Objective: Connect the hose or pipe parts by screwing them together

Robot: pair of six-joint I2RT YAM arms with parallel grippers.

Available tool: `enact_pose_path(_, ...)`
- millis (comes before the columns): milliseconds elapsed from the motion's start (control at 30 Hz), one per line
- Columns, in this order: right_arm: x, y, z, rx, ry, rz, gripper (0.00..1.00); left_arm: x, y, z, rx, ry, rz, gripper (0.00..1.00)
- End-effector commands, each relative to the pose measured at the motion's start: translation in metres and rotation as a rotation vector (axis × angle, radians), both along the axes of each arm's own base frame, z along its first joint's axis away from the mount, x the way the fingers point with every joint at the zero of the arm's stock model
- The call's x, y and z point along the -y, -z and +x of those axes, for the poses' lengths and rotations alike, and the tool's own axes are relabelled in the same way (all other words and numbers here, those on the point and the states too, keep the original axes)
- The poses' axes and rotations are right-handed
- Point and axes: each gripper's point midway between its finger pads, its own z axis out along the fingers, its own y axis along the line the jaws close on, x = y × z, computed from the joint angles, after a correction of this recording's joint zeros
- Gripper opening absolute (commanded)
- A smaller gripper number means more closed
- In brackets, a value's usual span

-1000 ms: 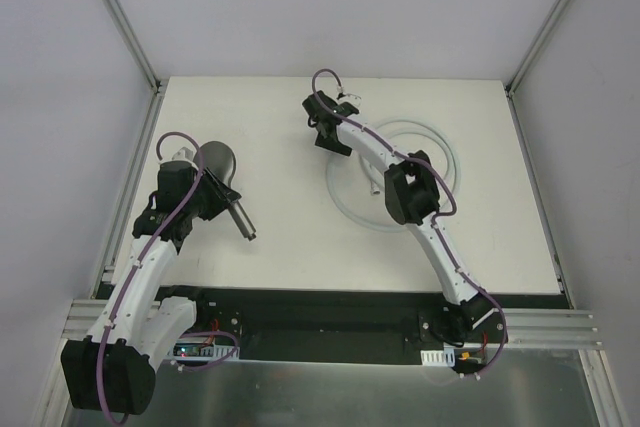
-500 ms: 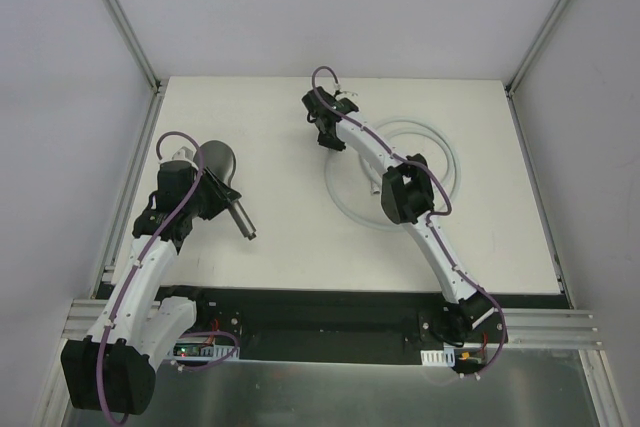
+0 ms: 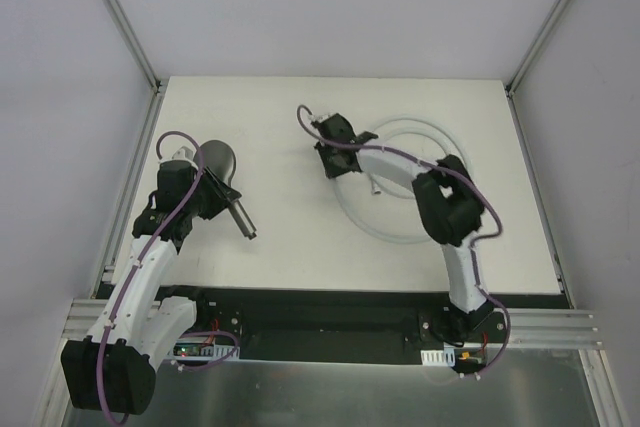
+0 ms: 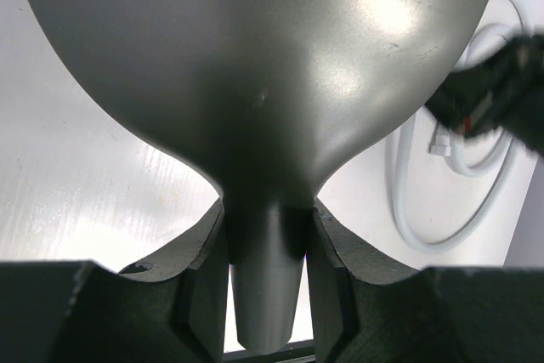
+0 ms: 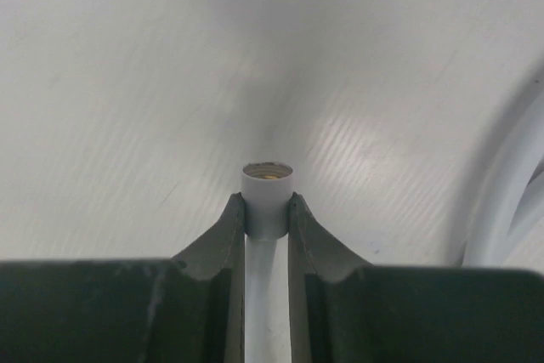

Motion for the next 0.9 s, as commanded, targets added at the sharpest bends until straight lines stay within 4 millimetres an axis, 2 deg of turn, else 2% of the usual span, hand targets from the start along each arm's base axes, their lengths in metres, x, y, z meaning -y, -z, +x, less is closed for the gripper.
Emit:
enact_pose_path(0, -0.028, -0.082, -0.055, 0.375, -0.488, 0.268, 0.01, 0.005, -0.053, 0.019, 0.161, 0.005, -0.053, 0.00)
enact_pose_path(33, -0.025, -0.116, -0.064, 0.483, -0.527, 0.316, 0.01, 0.009, -0.057, 0.019, 0.168, 0.017, -0.069, 0.00)
enact_pose_path(67, -0.026, -0.126, -0.071, 0.573, -0.593, 0.345, 0.01, 0.012, -0.062, 0.020, 0.178, 0.030, -0.087, 0.00)
enact_pose_path(133, -0.014, -0.123, -0.095, 0.592, -0.658, 0.351, 0.01, 0.022, -0.077, 0.024, 0.235, 0.083, -0.126, 0.00)
enact_pose_path(233, -0.011, -0.119, -0.125, 0.592, -0.773, 0.352, 0.01, 0.031, -0.097, 0.031, 0.319, 0.121, -0.167, 0.00)
enact_pose_path(300, -0.013, -0.121, -0.141, 0.635, -0.836, 0.342, 0.01, 0.041, -0.114, 0.032, 0.392, 0.185, -0.209, 0.00)
enact_pose_path(400, -0.016, -0.133, -0.161, 0.691, -0.885, 0.343, 0.01, 0.053, -0.126, 0.029, 0.443, 0.241, -0.288, 0.00)
enact_pose_path(433, -0.015, -0.140, -0.163, 0.716, -0.883, 0.332, 0.01, 0.057, -0.143, 0.030, 0.531, 0.266, -0.307, 0.00)
enact_pose_path(500, -0.020, -0.143, -0.173, 0.751, -0.907, 0.315, 0.01, 0.064, -0.149, 0.025, 0.561, 0.293, -0.384, 0.00)
enact_pose_path(533, -0.019, -0.146, -0.173, 0.782, -0.901, 0.293, 0.01, 0.065, -0.161, 0.026, 0.617, 0.306, -0.399, 0.00)
enact_pose_path(600, -0.026, -0.153, -0.180, 0.821, -0.904, 0.296, 0.01, 0.067, -0.163, 0.027, 0.622, 0.303, -0.446, 0.00)
enact_pose_path(767, -0.039, -0.171, -0.187, 0.903, -0.883, 0.302, 0.01, 0.064, -0.178, 0.022, 0.796, 0.304, -0.461, 0.00)
enact_pose_path(867, -0.048, -0.181, -0.192, 0.941, -0.867, 0.321, 0.01, 0.063, -0.176, 0.020, 0.843, 0.299, -0.479, 0.00)
